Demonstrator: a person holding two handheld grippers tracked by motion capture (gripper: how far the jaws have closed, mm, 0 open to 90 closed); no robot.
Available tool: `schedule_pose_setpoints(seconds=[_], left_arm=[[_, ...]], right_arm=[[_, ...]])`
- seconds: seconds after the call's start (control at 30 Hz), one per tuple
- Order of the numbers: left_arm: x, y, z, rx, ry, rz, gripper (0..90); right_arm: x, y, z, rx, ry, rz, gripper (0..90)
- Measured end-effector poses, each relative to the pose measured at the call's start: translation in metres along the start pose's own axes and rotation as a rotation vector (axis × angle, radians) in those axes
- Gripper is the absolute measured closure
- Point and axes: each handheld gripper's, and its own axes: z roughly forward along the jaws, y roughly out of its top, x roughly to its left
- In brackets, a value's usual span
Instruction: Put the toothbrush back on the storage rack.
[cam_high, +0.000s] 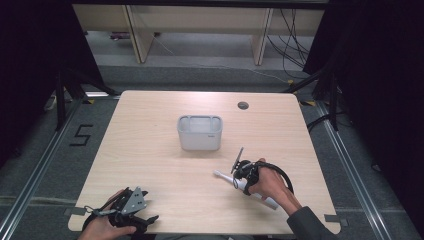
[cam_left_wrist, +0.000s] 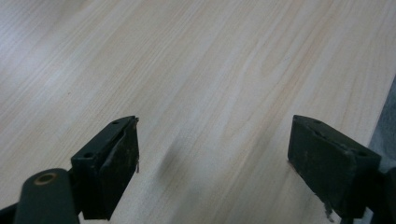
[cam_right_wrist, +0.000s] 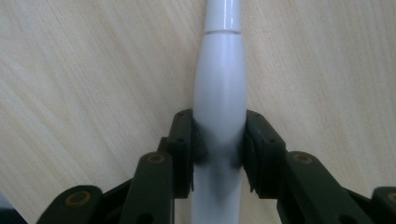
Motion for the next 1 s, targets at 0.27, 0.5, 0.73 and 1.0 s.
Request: schedule_pose_setpoints(seconds=[0.27,0.5,0.73,1.0], left_arm=[[0.000,0.000,0.000,-0.002,0.000,-0.003,16.2],[0.000,0.000,0.000,-0.001,-0.002,-0.002,16.3],[0.000,0.000,0.000,0.011,0.000,0.010,16.3],[0.000,0.000,0.001,0.015,-0.003,0.002,16.3]], right_arm=[[0.001,-0.004,-0.001,-0.040,-0.004,0.011,67.0],[0.002,-0.011,-0.008,-0.072,0.010,0.046,67.1],[-0.002,-0.020,-0.023,-0.160,-0.002,0.043,67.1],[-0.006,-0.046,-0.042,-0.422,0.004,0.127,67.1]])
